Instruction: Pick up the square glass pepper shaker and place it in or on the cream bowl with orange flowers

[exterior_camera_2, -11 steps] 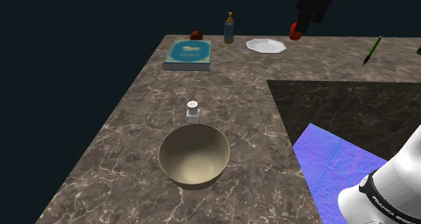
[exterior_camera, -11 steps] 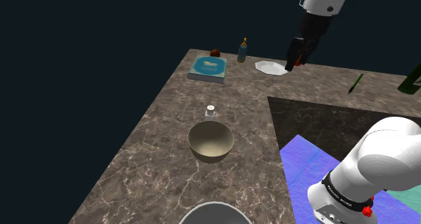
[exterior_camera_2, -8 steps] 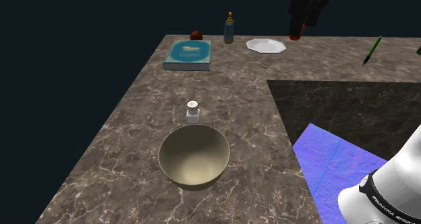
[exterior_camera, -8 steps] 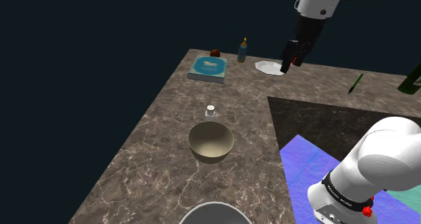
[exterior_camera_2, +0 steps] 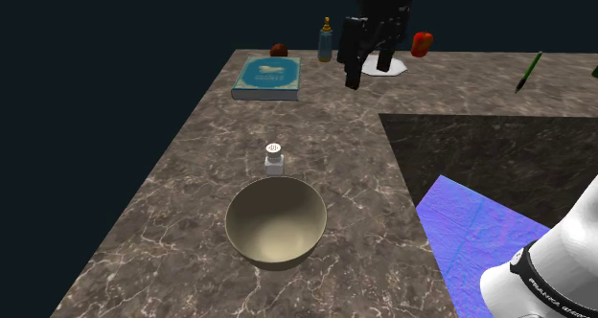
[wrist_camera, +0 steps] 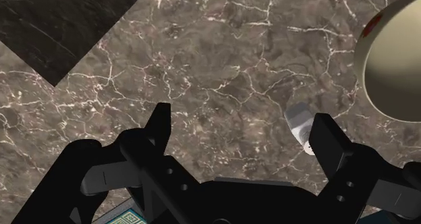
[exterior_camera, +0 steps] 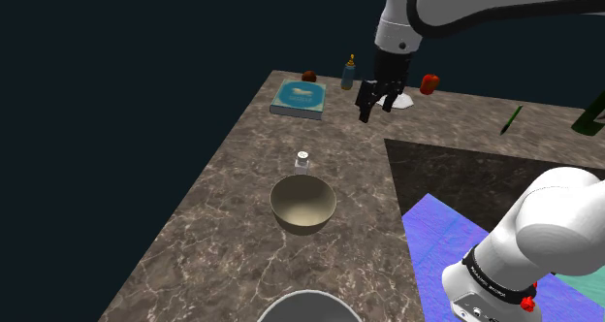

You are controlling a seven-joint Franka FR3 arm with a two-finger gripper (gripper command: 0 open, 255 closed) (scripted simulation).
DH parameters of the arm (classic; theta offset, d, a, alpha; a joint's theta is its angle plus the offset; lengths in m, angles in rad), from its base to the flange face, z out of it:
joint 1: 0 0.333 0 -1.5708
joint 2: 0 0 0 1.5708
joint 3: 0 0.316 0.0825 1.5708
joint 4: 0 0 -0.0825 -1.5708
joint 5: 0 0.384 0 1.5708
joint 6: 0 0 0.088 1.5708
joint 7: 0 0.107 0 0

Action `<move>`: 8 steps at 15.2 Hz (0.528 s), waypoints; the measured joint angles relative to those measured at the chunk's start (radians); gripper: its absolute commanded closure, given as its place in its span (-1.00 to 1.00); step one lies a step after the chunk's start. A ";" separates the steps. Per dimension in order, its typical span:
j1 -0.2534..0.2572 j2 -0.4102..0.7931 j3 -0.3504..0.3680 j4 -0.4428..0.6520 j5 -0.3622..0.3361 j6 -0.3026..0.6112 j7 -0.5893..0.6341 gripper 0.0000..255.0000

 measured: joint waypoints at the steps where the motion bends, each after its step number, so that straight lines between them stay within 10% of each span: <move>1: 0.002 0.022 0.009 -0.004 0.002 0.024 0.012 -1.00; 8: 0.023 0.260 0.097 0.072 0.003 0.173 0.136 -1.00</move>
